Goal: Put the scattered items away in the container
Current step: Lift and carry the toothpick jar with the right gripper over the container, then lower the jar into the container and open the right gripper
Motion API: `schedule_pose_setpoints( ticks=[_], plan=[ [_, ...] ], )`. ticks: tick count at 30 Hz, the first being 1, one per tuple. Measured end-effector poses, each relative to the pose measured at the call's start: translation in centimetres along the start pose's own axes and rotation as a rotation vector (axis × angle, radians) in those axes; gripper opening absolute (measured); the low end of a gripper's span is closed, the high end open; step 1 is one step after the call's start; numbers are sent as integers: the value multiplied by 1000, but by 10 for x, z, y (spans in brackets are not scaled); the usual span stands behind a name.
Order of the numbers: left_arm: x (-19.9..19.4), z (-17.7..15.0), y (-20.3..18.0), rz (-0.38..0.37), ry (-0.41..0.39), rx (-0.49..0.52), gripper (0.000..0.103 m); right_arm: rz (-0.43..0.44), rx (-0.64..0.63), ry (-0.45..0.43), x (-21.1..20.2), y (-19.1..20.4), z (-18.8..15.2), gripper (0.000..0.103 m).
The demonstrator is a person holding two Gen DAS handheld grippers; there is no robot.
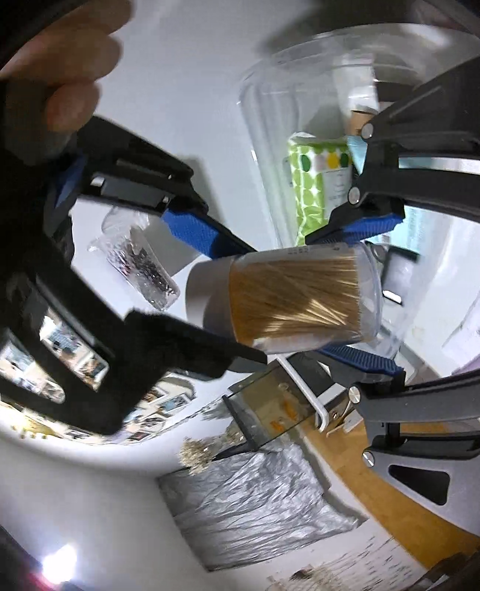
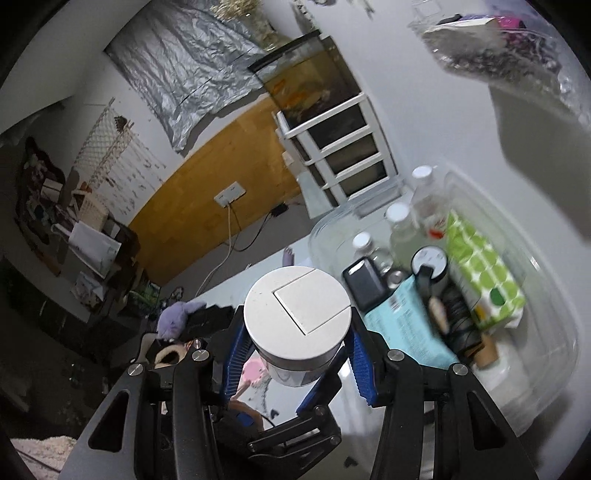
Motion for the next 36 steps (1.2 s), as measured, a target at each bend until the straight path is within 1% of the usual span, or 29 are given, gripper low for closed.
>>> schedule_pose_setpoints(
  ticks=[1,2,3,4,9,11,13,16,20,23,26,31,34,36],
  plan=[
    [7,1,0,-16,15,-23,53,-5,-2,-4,0,-4,5,51],
    [12,1,1,-29,27,-44,57,-14,-6,-10,2,-8,13,51],
    [16,-1,1,-40,39,-66,66,-26,-13,-20,4,-13,22,51],
    [18,-5,2,-50,52,-91,71,-42,-24,-31,5,-17,29,51],
    [32,-36,8,-92,169,-211,71,-145,-88,-71,25,-43,64,51],
    [38,-48,9,-86,217,-243,71,-209,-142,-84,40,-50,73,51],
    [42,-62,10,-71,263,-270,71,-253,-182,-83,56,-56,78,51],
    [41,-85,15,-50,321,-316,71,-277,-206,-46,84,-67,79,51],
    [38,-109,20,-18,387,-362,71,-288,-227,15,115,-77,79,51],
    [36,-122,24,4,423,-394,71,-296,-224,49,132,-88,79,51],
    [36,-132,25,17,449,-412,71,-333,-241,83,146,-98,79,51],
    [35,-141,26,26,475,-436,71,-364,-320,170,157,-96,73,51],
    [37,-144,26,30,483,-446,71,-365,-373,169,157,-88,74,51],
    [38,-146,26,27,485,-452,71,-408,-486,145,158,-80,73,51]
  ],
)
Point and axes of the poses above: each gripper's, at about its wrist camera, not at the fingertips, and x roughly the way its jaws point, y to its left, z to its top, the point moved 6 cm from there along x, roughly the way its jaws point, and after that the axes turned 13 degrees about x, right-handed, at the moved point
